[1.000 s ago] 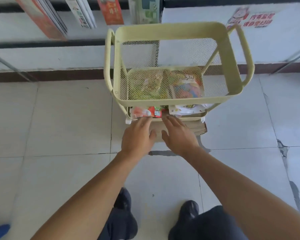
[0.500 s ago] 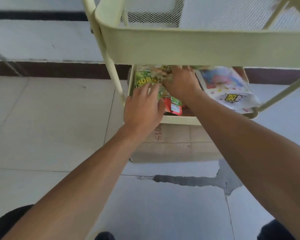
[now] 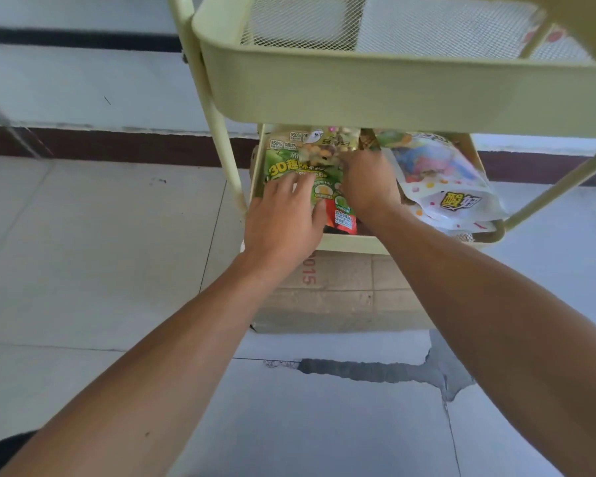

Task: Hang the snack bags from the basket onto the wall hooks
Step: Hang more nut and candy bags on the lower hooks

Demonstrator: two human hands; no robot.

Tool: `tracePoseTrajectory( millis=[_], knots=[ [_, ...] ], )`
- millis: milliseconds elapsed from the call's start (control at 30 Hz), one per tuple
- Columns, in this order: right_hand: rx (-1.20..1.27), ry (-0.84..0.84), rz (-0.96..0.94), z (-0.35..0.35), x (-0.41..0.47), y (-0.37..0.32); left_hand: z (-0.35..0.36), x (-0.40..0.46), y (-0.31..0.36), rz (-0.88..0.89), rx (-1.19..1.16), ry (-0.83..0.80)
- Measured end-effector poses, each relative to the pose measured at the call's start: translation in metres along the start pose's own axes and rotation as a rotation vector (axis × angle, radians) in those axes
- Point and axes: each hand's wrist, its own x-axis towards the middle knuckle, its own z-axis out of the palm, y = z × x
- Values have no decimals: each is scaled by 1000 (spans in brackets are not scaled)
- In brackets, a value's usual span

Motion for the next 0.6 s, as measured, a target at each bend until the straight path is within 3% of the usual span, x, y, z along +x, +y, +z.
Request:
tracePoseTrajectory(
  millis=[167,333,500,600],
  knots=[
    [114,192,-64,-2,-32,-4,-2,-2,1,-25,-105,79],
    [308,337,-127,-13,-98,-2,-6,0,3,-156,-299,158],
    [377,375,-147,-15,-135,15,-5,1,4,14,-380,-3],
    [399,390,-165,-13,-142,26,-2,3,15,-123,-619,-81]
  ],
)
